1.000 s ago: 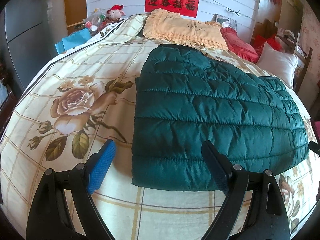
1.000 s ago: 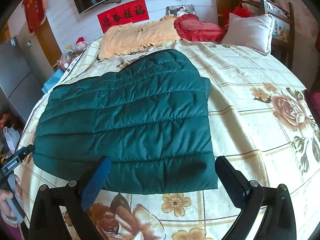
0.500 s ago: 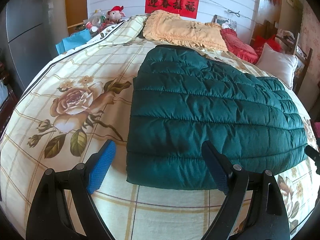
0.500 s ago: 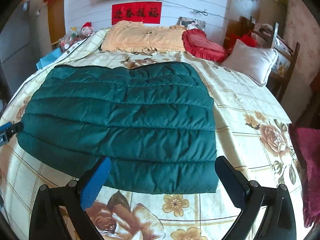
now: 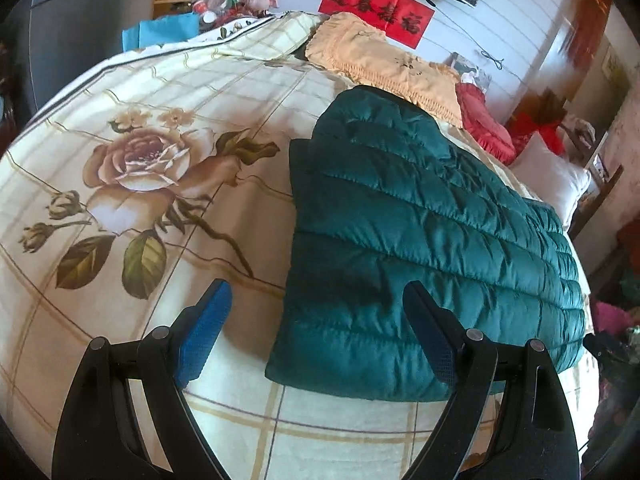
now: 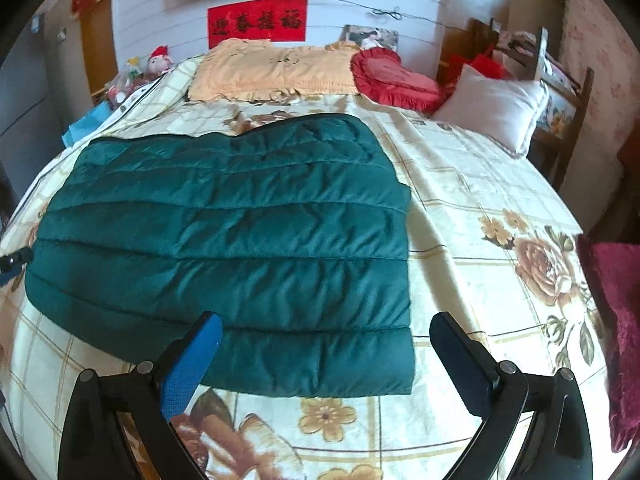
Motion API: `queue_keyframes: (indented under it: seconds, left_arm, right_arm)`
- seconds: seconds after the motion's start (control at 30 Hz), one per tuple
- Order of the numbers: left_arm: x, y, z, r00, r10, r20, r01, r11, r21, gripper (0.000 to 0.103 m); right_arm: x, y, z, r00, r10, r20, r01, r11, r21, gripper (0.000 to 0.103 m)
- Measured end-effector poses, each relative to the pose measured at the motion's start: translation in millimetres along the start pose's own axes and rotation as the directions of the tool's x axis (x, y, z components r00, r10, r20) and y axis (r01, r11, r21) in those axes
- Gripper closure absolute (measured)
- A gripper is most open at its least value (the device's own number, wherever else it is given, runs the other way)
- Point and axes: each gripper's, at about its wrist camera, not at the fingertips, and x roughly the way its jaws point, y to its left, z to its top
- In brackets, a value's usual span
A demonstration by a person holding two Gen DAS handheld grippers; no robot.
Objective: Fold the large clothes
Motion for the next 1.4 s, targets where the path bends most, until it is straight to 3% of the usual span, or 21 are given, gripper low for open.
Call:
queue_keyframes:
  seconds: [0.13, 0.43, 0.53, 0.63, 0.9, 1.23, 1.33, 1.4]
  left_arm:
    - [11, 4, 2, 0.999, -0.021, -0.029, 0.021, 1.0, -0.014, 0.015]
    - [31, 0, 7, 0.992, -0.109, -0.07, 0.109, 0.994, -0.007, 0.015]
    - [42, -4, 10, 0.987, -0.133, -0.095, 0.134, 0.991, -0.001, 0.015]
    - [53, -5, 14, 0.981, -0.147, -0.126, 0.145, 0.989, -0.023, 0.002]
    - [70, -5, 19, 0.964, -0.216, -0.155, 0.208, 0.976, -0.068, 0.0]
    - [71, -11, 22, 0.964, -0.194, -0.184, 0.189, 0.981, -0.045, 0.001]
    - [66, -23, 23, 0.972, -0.174, -0.158, 0.177, 0.984, 0.006, 0.013]
    - [58, -32, 20, 0.978, -0.154, -0.138, 0.164, 0.985, 0.062, 0.026]
  right_arm:
    - [7, -13, 6, 1.0, 0.017, -0.005, -0.017, 1.0, 0.025, 0.0]
    - [47, -53, 16, 0.98, 0.196, -0.037, -0.186, 0.964, 0.188, 0.0]
    - [64, -63, 15, 0.963, 0.268, -0.04, -0.251, 0.939, 0.233, 0.0]
    - [80, -71, 15, 0.935, 0.354, -0.034, -0.329, 0.897, 0.294, 0.0]
    - [110, -67, 22, 0.868, 0.495, -0.034, -0.458, 0.826, 0.328, 0.0]
    - [126, -60, 33, 0.846, 0.528, -0.07, -0.476, 0.808, 0.348, 0.0]
    - [116, -56, 30, 0.853, 0.521, -0.044, -0.481, 0.815, 0.324, 0.014]
    - [106, -52, 29, 0.862, 0.507, -0.03, -0.478, 0.83, 0.289, 0.029]
